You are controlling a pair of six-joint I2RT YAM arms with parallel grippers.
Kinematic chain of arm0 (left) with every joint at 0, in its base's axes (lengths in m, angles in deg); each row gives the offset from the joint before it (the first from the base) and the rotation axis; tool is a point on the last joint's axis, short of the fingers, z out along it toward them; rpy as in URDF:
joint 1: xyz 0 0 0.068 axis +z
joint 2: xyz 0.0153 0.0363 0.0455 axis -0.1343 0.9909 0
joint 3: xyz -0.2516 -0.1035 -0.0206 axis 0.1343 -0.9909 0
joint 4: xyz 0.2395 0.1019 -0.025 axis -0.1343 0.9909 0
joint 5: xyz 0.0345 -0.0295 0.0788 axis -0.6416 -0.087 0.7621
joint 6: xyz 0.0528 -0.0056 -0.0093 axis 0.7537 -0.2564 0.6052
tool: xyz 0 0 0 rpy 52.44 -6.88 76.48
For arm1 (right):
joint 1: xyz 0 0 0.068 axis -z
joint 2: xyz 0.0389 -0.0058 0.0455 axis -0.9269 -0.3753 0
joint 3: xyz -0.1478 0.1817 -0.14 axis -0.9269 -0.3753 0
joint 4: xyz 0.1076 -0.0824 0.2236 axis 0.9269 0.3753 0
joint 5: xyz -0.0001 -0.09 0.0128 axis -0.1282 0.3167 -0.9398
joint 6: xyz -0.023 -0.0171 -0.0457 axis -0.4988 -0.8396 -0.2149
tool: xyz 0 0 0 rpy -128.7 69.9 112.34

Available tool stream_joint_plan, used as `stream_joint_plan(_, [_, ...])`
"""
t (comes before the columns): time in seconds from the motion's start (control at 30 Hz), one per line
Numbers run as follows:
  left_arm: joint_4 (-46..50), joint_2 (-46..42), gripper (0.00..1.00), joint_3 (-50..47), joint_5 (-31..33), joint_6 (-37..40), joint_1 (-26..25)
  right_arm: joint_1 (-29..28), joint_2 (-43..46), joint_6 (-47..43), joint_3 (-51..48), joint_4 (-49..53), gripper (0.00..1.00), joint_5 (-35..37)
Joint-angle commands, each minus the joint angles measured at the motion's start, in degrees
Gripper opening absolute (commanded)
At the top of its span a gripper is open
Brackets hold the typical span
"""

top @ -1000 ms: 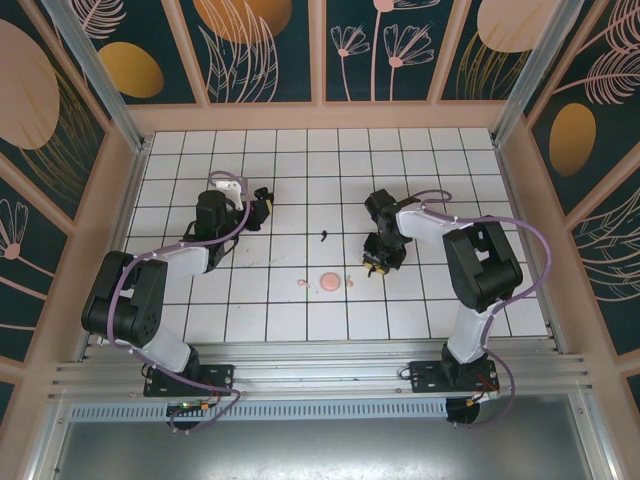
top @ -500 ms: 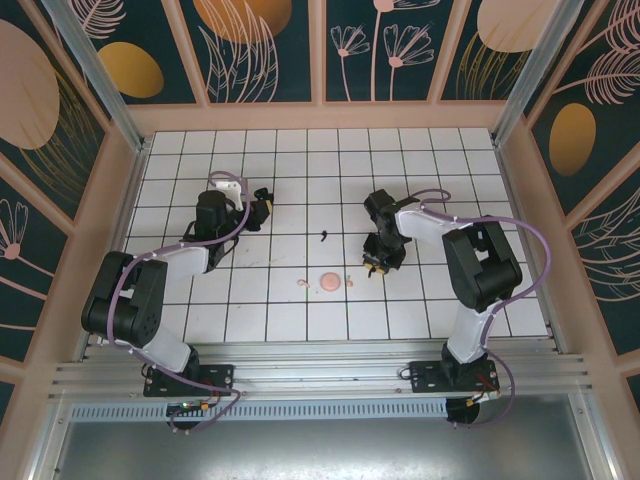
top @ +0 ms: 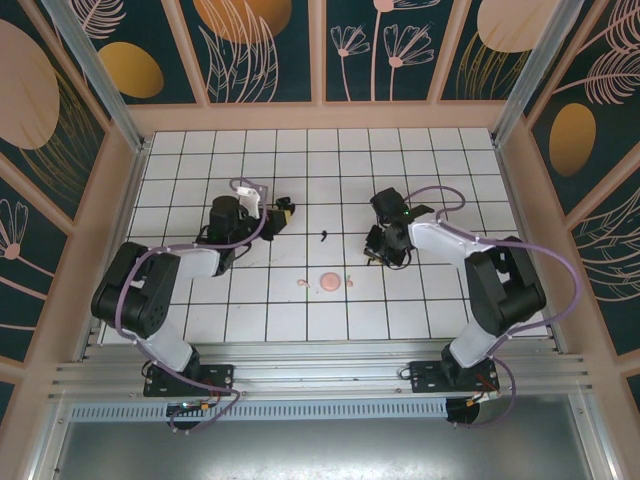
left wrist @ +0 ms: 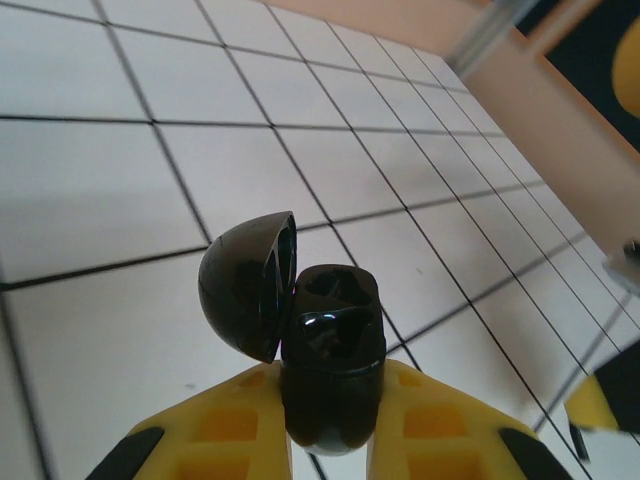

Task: Insert the wireless bluetooth earbuds into the charging case

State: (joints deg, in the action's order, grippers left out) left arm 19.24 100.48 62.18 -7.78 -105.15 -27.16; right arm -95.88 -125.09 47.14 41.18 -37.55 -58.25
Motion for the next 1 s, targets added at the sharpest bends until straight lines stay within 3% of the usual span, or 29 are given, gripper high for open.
stream_joint_plan(0.0, [-6.3,1.9,0.04,-0.1,-5.3,2.5,-1.9,-0.6,3.6,-0.8,-1.6,-6.1,0.2,3.9])
stream_joint_plan(0.5, [-9.6,8.5,0.04,2.6,-13.9,13.1,-9.2,-2.5,8.0,-10.8,-1.1,-21.5,0.2,4.5])
stream_joint_plan(0.97, [-13.7,10.9,0.04,4.6,-16.8,12.5,-10.4,-7.2,9.9,-16.5,-2.9,-34.1,0.19,2.5])
